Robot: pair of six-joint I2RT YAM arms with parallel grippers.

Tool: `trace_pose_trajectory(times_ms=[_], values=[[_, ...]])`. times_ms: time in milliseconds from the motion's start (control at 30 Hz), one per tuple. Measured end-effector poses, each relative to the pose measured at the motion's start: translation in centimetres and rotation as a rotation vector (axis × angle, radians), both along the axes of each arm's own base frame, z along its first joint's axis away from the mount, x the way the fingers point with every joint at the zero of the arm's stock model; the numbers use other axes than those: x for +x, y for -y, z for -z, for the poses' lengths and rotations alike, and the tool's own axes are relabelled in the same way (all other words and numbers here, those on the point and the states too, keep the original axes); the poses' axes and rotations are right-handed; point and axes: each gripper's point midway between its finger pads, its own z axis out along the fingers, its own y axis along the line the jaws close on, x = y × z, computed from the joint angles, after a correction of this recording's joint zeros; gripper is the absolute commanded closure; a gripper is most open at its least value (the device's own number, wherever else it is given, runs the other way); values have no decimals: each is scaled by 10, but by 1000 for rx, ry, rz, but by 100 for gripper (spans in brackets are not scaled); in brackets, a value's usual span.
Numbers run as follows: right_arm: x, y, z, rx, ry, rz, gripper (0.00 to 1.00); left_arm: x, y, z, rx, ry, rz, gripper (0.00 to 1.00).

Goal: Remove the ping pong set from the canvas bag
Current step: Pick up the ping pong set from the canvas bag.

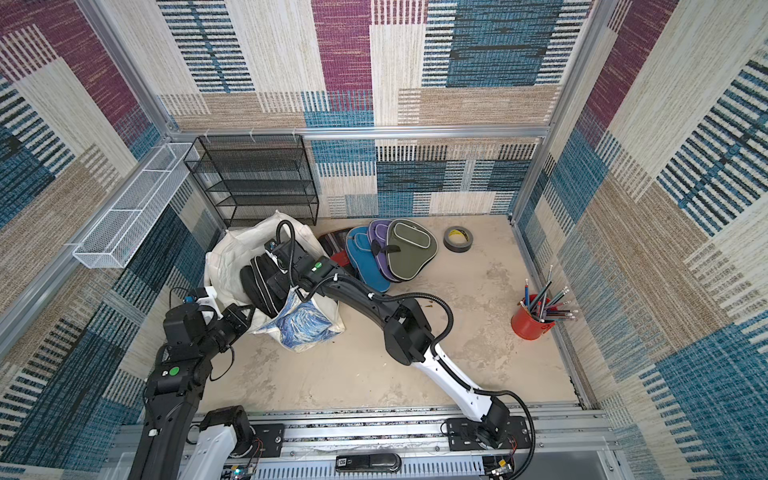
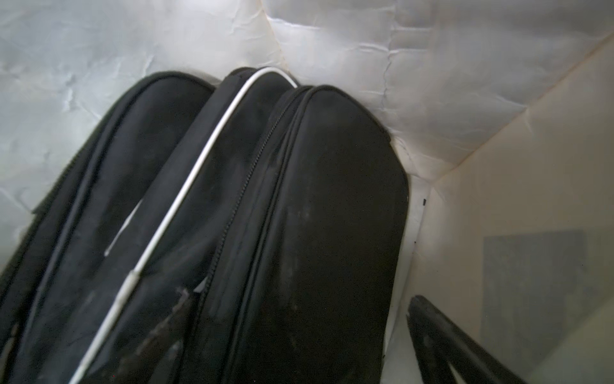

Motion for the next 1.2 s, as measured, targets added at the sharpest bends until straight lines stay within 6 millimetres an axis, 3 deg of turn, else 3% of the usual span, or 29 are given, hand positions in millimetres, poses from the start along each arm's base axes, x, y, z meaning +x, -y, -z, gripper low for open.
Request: trace_pose_trajectory(times_ms=[267, 400, 600, 900, 1033, 1133, 1200], values=[[17, 16, -7, -40, 84, 120, 13, 0, 0, -1, 0, 2, 1, 100], [23, 25, -17, -52, 123, 164, 13, 0, 0, -1, 0, 5, 1, 100], [26, 26, -19, -55, 145, 177, 18, 0, 0, -2, 1, 8, 1, 100], [28, 22, -18, -46, 154, 167, 38, -1, 0, -2, 1, 8, 1, 100], [26, 18, -15, -29, 133, 140, 41, -1, 0, -2, 1, 8, 1, 100], [26, 16, -14, -17, 119, 126, 50, -1, 0, -2, 1, 9, 1, 100], [24, 14, -13, -5, 109, 111, 66, -1, 0, -2, 1, 9, 1, 100]])
